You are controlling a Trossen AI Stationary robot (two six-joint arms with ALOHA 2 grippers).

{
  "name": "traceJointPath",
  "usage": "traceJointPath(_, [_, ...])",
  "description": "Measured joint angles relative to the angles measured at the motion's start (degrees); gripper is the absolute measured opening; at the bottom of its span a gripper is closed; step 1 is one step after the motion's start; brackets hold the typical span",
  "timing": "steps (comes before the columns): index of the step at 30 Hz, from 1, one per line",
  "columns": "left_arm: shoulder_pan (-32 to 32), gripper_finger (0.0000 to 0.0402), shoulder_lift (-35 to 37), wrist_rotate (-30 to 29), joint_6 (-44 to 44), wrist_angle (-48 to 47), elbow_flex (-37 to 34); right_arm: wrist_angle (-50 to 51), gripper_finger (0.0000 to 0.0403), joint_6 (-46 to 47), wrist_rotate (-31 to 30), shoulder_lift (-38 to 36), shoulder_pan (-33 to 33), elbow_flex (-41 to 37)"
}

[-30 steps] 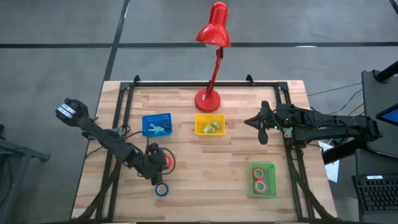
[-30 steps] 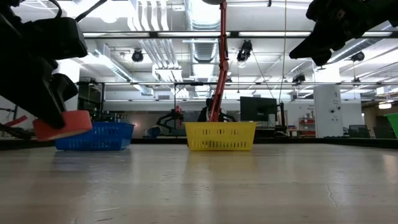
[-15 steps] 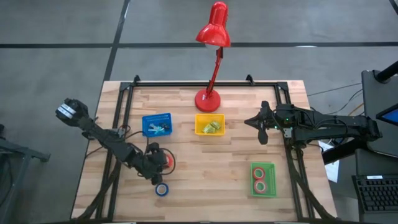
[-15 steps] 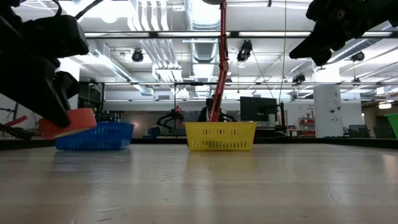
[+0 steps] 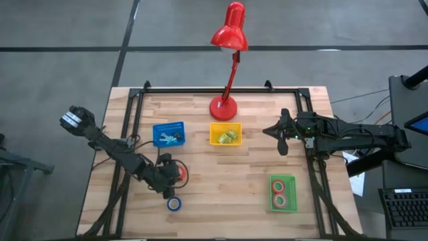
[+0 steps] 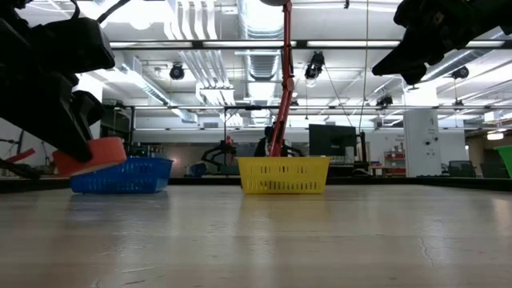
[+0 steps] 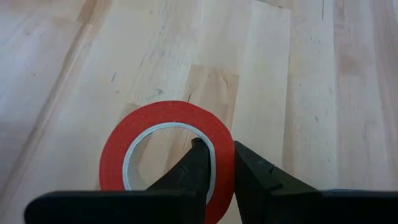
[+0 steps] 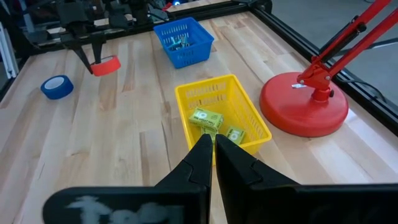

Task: Pick and place Stapler, Stapler remover, tape
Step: Put the red tape into the green bin

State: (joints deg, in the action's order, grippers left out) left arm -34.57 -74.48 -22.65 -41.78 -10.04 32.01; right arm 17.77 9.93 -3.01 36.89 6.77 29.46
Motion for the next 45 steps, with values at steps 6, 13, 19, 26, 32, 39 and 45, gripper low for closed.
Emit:
traceJointPath(6, [0.0, 0.0060, 0.0, -0.9, 0.1, 0.0, 0.0, 0.0, 0.0018, 0.1, 0.0, 0.0, 0.0, 0.0])
traceJointPath(13, [0.0, 0.0060, 0.0, -1.3, -0.1, 0.1, 0.0, 0.0, 0.0018, 0.0, 0.0, 0.0, 0.0, 0.0])
traceJointPath(19, [0.6, 0.0060, 0.0, -1.3, 1.2, 2.8, 0.0, 0.0, 0.0018, 0.0, 0.0, 0.0, 0.0, 0.0])
traceJointPath(26, [1.2, 0.0060, 0.0, -1.3, 7.1, 16.1, 0.0, 0.0, 0.0018, 0.0, 0.0, 0.0, 0.0, 0.0])
traceJointPath(32, [3.5, 0.0060, -0.2, 0.4, 11.8, 29.8, 0.0, -0.7, 0.0018, 0.2, 0.0, 0.0, 0.0, 0.0])
traceJointPath(39, [7.3, 0.0060, -4.6, 9.7, 16.2, 45.9, 0.0, -9.8, 0.0018, 6.6, 0.0, 0.2, 0.0, 0.0])
traceJointPath(45, [9.9, 0.0060, -10.9, 17.8, 17.1, 60.9, 1.2, -16.9, 0.0018, 12.4, 3.3, 3.3, -0.6, 0.0])
